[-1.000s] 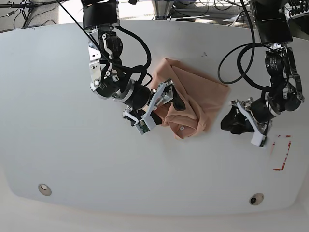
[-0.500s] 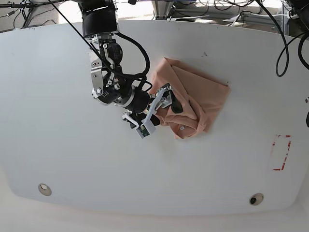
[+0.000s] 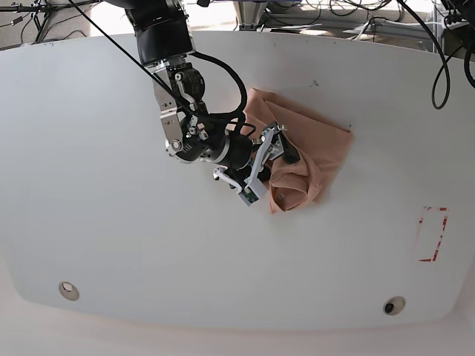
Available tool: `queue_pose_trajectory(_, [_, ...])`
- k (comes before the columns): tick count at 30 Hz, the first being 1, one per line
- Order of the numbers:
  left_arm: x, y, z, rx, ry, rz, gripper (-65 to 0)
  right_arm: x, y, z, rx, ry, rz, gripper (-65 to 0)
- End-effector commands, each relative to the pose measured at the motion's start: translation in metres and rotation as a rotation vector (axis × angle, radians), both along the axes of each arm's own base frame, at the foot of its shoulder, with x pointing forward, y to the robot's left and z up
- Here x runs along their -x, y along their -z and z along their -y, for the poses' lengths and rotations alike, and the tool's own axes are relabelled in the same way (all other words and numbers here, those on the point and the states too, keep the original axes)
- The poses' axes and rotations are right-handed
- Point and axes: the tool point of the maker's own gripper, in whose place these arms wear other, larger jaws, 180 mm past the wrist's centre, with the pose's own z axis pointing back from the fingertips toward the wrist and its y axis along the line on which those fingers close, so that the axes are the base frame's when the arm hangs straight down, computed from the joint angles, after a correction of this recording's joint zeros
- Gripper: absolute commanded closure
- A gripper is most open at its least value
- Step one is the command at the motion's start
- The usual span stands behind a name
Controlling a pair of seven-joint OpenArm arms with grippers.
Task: Fold the T-shirt properly
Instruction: 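Release the left gripper and press the folded bundle with the right gripper, then open the right gripper and move the left gripper onto the bundle edge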
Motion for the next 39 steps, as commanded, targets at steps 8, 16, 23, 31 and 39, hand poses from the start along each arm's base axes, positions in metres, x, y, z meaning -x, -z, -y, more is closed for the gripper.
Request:
queue_pose_trajectory(8, [0.002,-0.006,-0.002,-0.016,0.011,0.012,-23.3,-0.012,-0.031,-0.02,-0.083,-0.02,0.077,-5.1])
queue_pose_trajectory(16, [0.004,0.003,-0.006,0.009,-0.003,-0.01,-23.3,0.006,-0.06,-0.059,-0.087,-0.16,0.17,-8.6])
queue_pose_trajectory(23, [0.006,0.009,-0.009,0.03,-0.017,-0.016,-23.3,0.013,-0.081,-0.089,-0.122,-0.218,0.208,-8.9])
queue_pose_trajectory(31, [0.012,0.018,-0.007,0.028,-0.013,-0.048,-23.3,0.004,-0.077,-0.11,-0.105,-0.265,0.185,-23.9])
queue_pose_trajectory(39, [0.012,0.02,-0.005,0.032,-0.01,-0.052,-23.3,-0.001,-0.077,-0.124,-0.128,-0.284,0.211,-30.8])
